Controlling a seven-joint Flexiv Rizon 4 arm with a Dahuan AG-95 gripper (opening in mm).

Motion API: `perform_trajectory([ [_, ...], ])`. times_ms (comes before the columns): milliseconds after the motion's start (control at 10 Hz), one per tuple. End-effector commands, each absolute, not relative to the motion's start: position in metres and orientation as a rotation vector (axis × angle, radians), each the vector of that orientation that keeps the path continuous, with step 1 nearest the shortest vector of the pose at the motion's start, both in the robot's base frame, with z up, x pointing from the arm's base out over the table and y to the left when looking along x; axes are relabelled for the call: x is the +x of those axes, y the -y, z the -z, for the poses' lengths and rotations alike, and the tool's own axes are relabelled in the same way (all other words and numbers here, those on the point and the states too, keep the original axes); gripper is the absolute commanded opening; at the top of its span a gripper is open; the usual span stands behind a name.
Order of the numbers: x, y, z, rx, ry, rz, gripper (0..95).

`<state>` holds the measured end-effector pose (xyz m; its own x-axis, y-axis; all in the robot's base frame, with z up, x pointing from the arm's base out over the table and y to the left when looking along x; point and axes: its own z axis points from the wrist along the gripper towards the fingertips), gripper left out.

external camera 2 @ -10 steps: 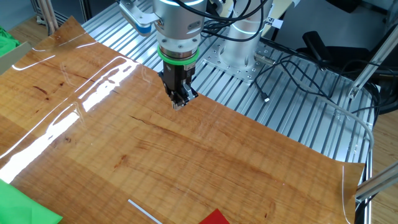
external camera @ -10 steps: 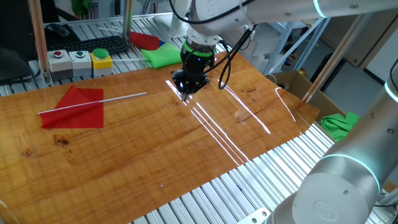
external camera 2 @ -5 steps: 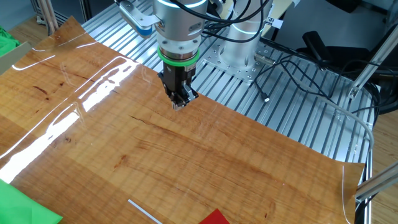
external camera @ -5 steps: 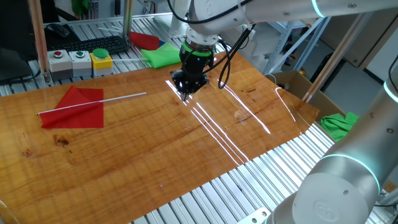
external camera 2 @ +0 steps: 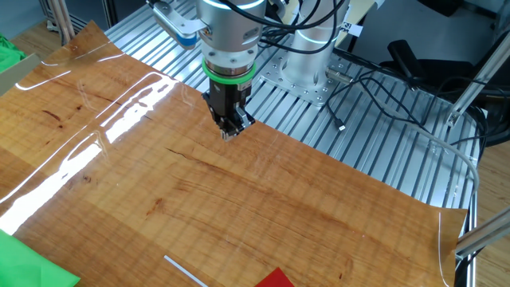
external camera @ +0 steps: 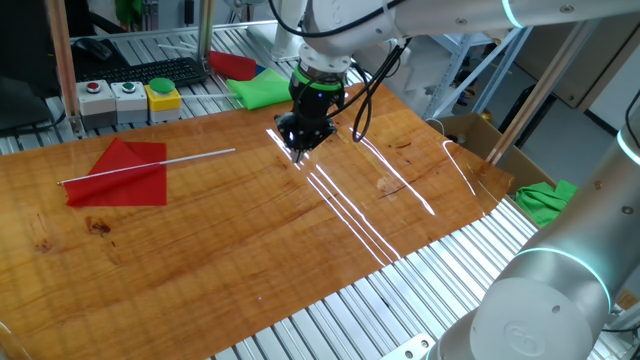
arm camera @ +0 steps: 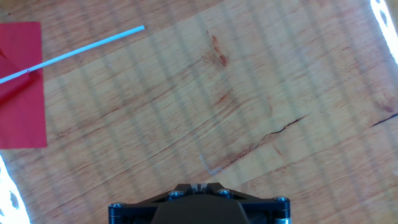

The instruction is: Wave the flag

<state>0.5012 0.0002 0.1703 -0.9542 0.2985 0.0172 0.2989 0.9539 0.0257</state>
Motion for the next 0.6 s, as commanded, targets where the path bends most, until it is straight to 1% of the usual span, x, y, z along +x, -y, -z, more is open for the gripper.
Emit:
perform_trajectory([
  [100, 0.5000, 0.0000, -0.1700, -0.441, 3.102, 0.049, 0.0],
  [600, 0.5000, 0.0000, -0.1700, -0.347, 3.115, 0.058, 0.0],
])
